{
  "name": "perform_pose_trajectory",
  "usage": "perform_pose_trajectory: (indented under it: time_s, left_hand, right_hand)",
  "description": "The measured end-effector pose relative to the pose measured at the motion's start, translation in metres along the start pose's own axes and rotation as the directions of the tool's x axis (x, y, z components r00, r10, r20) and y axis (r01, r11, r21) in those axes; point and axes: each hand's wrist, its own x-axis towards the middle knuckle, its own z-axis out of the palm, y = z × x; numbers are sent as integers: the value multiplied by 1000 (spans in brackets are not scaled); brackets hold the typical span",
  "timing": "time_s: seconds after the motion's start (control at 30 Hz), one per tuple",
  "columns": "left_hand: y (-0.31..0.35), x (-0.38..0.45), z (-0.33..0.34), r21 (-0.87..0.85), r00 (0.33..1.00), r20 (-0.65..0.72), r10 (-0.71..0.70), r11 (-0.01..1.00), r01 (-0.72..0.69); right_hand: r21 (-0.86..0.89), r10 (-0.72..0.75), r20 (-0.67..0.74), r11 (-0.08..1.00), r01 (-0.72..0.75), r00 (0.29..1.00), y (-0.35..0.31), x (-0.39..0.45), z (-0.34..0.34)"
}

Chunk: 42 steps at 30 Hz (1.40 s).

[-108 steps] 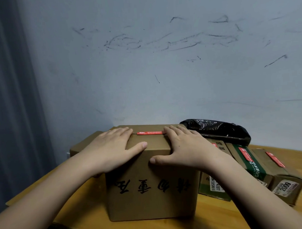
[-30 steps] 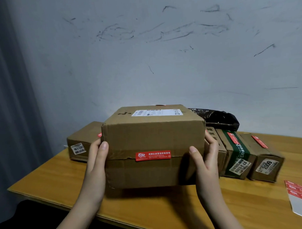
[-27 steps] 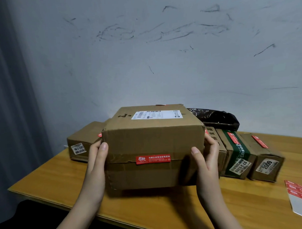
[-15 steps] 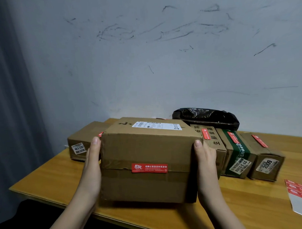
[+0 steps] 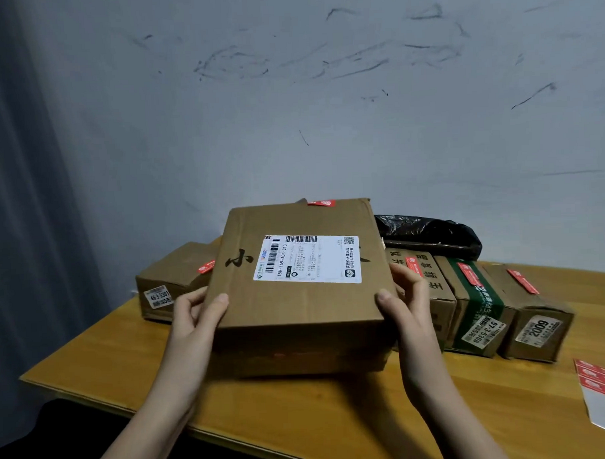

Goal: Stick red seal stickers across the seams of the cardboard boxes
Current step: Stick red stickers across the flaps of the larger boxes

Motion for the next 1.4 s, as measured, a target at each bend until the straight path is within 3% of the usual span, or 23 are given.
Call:
perform_pose_trajectory:
  time_s: [0.27, 0.63, 0.9, 1.07, 1.4]
  left_hand:
    - [-8, 19, 0, 155, 989, 130, 64, 984, -84]
    - [-20, 29, -2, 221, 981, 195, 3, 974, -47]
    - [-27, 31, -2, 248, 987, 163, 20, 967, -60]
    - [-42, 36, -9, 316, 989, 148, 25, 946, -71]
    - [-39, 24, 6, 221, 992, 124, 12, 974, -39]
  right_hand:
    - [-173, 36, 39, 985, -28, 999, 12, 17, -12]
    - [-162, 80, 45, 984, -72, 996, 19, 22, -8]
    - [-346, 31, 28, 938, -20, 999, 24, 22, -6]
    - [-316, 59, 44, 948, -42, 997, 27, 21, -6]
    - [-352, 23, 2, 936, -21, 1000, 25, 15, 2]
